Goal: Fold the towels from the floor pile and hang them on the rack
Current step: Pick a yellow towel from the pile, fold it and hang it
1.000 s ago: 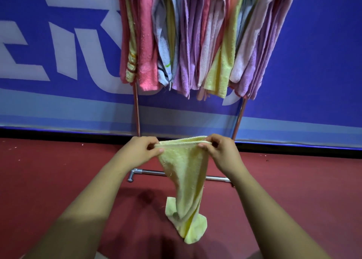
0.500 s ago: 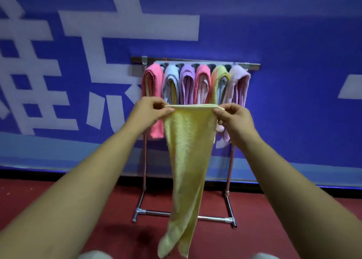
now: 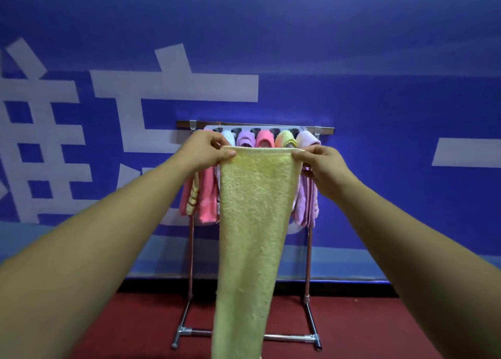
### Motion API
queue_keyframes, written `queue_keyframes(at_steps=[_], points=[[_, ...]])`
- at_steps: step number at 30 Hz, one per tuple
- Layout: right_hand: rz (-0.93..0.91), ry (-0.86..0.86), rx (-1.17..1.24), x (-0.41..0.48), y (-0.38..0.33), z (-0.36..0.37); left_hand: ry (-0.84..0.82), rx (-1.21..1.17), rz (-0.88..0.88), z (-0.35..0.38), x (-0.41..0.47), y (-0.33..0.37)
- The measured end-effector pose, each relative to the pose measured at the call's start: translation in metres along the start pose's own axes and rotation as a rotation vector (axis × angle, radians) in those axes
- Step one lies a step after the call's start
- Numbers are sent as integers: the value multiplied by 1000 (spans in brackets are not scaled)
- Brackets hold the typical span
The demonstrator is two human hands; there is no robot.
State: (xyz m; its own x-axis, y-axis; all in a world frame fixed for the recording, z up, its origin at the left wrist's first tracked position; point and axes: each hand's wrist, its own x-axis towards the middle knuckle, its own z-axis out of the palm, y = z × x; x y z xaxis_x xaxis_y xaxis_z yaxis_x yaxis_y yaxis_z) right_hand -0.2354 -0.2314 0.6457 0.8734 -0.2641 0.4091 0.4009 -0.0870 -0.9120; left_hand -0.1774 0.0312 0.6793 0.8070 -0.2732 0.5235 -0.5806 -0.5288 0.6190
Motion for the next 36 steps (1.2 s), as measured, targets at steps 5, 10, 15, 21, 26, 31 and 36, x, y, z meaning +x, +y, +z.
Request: queue_keyframes(at_steps=[5,10,15,21,26,31,36], points=[[-31,4,6,2,2,-8,-87,-77,-1,5,2,0],[-48,2,-62,7,8,-15,-144,-122,-15,11,1,-5],[-39,-6,-271,9,7,-25,-323,-126,-48,12,-7,-6],[-18,-6,-345,12,8,-27,-581,-305,30,14,-21,11],[43,-48,-324,17,11,-20,-773,-239,110,17,-24,28],[57,-64,-234,17,13,-11,-687,82,297,22,-25,36],[91,-154,-188,15,14,3,-514,145,478,28,-26,39]])
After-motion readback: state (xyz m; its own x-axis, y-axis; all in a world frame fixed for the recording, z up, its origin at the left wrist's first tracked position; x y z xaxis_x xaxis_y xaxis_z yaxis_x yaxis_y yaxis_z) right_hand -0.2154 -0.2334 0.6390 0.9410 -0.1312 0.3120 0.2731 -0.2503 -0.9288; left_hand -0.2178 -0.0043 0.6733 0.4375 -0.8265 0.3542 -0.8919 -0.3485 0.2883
